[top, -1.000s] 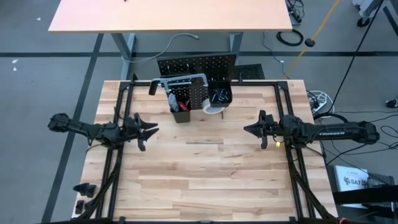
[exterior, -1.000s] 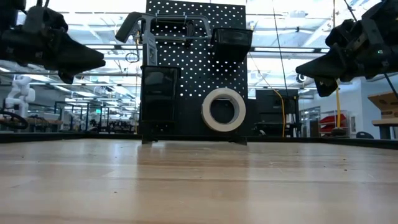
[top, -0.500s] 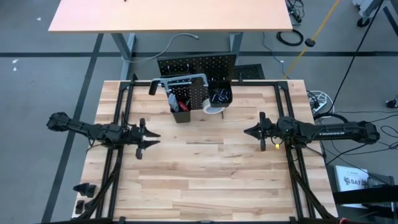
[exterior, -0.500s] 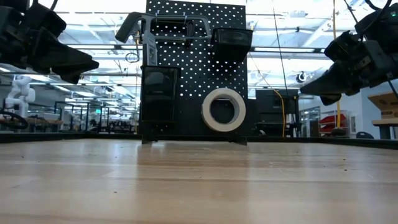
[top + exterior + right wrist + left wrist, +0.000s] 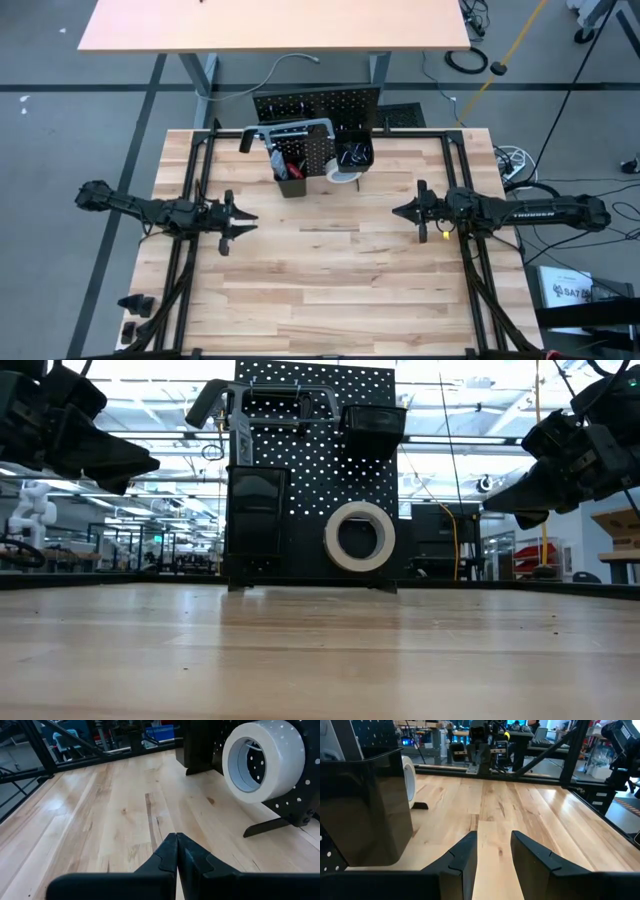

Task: Hang tools onto peg board
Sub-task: Return to Home Position

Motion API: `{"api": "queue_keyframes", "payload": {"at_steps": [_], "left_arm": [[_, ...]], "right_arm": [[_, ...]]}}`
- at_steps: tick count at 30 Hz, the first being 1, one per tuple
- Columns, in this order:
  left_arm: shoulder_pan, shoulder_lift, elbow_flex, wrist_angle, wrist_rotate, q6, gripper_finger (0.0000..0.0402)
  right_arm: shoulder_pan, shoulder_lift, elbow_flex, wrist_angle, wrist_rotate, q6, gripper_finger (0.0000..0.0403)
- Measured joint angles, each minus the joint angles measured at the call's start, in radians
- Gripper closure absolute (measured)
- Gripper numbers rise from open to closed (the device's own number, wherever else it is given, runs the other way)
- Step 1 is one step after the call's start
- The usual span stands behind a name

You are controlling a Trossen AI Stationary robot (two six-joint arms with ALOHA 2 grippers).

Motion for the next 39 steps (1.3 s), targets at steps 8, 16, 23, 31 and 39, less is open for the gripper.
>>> {"api": "queue_keyframes", "payload": {"at_steps": [8, 16, 23, 31, 39], "left_arm": [[0.000, 0.000, 0.000, 0.000, -0.001, 0.000, 0.0281], [0.000, 0.000, 0.000, -0.001, -0.002, 0.000, 0.0281], [0.000, 0.000, -0.001, -0.001, -0.003, 0.000, 0.0281], [0.000, 0.000, -0.001, -0.001, -0.003, 0.000, 0.0281], [0.000, 0.000, -0.001, -0.002, -0.003, 0.000, 0.0281]], "right_arm": [[0.000, 0.000, 0.000, 0.000, 0.000, 0.000, 0.0403], [0.005, -0.022, 0.000, -0.021, 0.000, 0.000, 0.0403], [0.055, -0.145, 0.001, -0.025, 0.001, 0.000, 0.0403], [0.086, -0.297, 0.001, -0.024, 0.000, 0.000, 0.0403], [0.088, -0.398, 0.001, -0.119, 0.002, -0.099, 0.0403]]}}
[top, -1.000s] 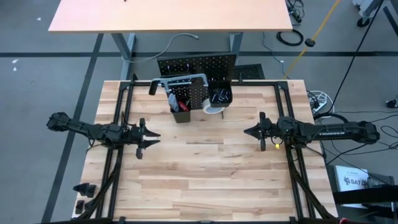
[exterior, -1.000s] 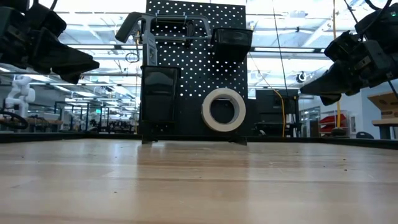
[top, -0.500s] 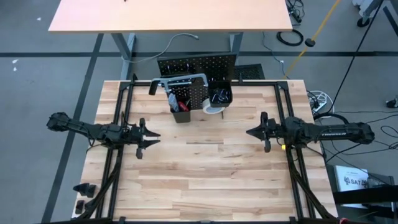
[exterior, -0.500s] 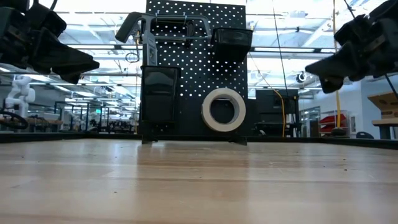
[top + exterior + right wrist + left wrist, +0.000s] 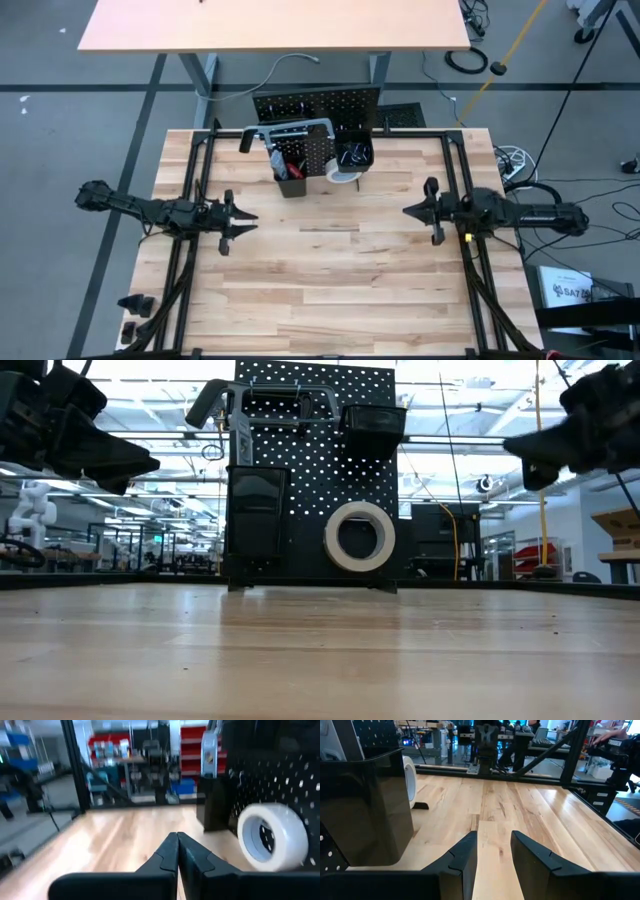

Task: Hang tools onto peg board
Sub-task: Return to Home Position

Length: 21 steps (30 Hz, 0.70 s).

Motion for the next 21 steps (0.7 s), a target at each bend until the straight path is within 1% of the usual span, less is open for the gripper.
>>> {"api": "queue_keyframes", "payload": {"at_steps": [2, 8, 21], "left_arm": [[0.000, 0.000, 0.000, 0.000, 0.000, 0.000, 0.0281], [0.000, 0.000, 0.000, -0.001, 0.000, 0.000, 0.0281], [0.000, 0.000, 0.000, -0.001, 0.000, 0.000, 0.0281]], "right_arm": [[0.000, -0.029, 0.000, -0.073, 0.003, -0.028, 0.0403], [0.014, -0.052, 0.003, -0.077, 0.020, -0.106, 0.0403], [0.033, -0.051, 0.003, -0.078, 0.023, -0.109, 0.0403]]}}
